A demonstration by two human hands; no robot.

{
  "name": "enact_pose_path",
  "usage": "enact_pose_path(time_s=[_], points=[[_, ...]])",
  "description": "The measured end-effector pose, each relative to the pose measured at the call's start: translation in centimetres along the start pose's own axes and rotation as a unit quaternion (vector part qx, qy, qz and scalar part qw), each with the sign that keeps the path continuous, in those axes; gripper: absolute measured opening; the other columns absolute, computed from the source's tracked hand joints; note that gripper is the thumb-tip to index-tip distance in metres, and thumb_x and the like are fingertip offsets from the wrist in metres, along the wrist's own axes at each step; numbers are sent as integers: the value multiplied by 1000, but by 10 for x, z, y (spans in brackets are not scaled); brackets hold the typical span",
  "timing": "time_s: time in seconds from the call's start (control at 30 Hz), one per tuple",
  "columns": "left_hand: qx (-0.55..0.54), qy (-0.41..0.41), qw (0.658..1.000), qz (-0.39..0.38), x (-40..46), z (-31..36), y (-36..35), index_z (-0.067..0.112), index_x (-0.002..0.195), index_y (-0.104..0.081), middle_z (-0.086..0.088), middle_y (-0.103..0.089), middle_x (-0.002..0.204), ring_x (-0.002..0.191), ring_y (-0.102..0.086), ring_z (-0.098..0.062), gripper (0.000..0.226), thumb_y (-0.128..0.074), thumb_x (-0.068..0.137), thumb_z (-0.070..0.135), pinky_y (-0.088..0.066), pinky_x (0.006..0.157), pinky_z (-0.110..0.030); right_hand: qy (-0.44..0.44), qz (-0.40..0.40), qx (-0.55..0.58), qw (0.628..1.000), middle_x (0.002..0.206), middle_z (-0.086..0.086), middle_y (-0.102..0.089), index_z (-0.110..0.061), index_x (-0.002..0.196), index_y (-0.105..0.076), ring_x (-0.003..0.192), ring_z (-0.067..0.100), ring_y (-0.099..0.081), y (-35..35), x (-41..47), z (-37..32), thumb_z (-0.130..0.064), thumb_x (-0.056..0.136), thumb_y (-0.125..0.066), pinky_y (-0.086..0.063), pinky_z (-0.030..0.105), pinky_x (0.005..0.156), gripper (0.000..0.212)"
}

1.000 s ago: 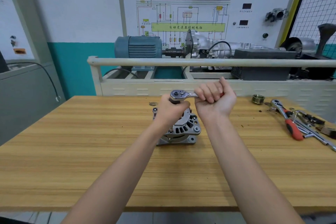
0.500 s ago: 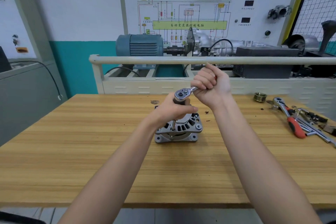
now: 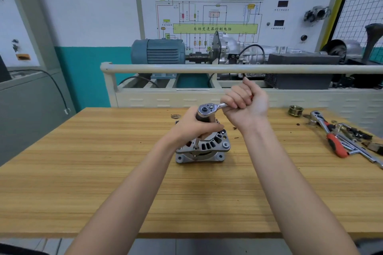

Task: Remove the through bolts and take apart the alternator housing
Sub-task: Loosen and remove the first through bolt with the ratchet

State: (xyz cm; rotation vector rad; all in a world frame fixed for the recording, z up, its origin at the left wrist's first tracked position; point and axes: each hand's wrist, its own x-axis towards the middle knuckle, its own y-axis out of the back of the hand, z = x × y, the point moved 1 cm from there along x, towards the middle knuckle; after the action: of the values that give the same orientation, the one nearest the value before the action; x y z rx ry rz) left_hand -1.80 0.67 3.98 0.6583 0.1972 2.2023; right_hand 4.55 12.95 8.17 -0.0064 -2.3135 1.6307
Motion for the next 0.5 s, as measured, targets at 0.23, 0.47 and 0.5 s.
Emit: enact_pose_path(time_s=[0.23, 0.47, 0.5], points=[[-40, 11, 997, 69, 3, -2, -10, 18, 47, -39, 8, -34, 40, 37, -28, -8, 44, -62, 79, -3, -26, 42, -17, -50, -4, 0, 999, 31, -6, -22, -17, 40, -32, 32, 7, -10, -4, 14, -3, -16, 87, -43, -16, 20, 35, 48], [-79, -5, 959, 272, 3, -2, -28, 19, 52, -33, 15, -32, 42, 42, -26, -3, 46, -55, 75, -14, -23, 41, -17, 203, 76, -13, 976, 36, -6, -17, -21, 42, -29, 32, 10, -14, 0, -29, 20, -25, 99, -36, -20, 20, 36, 57], [-77, 1, 959, 274, 3, -2, -28, 19, 52, -33, 16, -32, 42, 42, -26, -3, 45, -55, 75, -13, -24, 42, -18, 211, 77, -13, 974, 36, -6, -17, -21, 42, -29, 32, 10, -14, 0, -30, 21, -28, 99, -36, -20, 20, 37, 58]])
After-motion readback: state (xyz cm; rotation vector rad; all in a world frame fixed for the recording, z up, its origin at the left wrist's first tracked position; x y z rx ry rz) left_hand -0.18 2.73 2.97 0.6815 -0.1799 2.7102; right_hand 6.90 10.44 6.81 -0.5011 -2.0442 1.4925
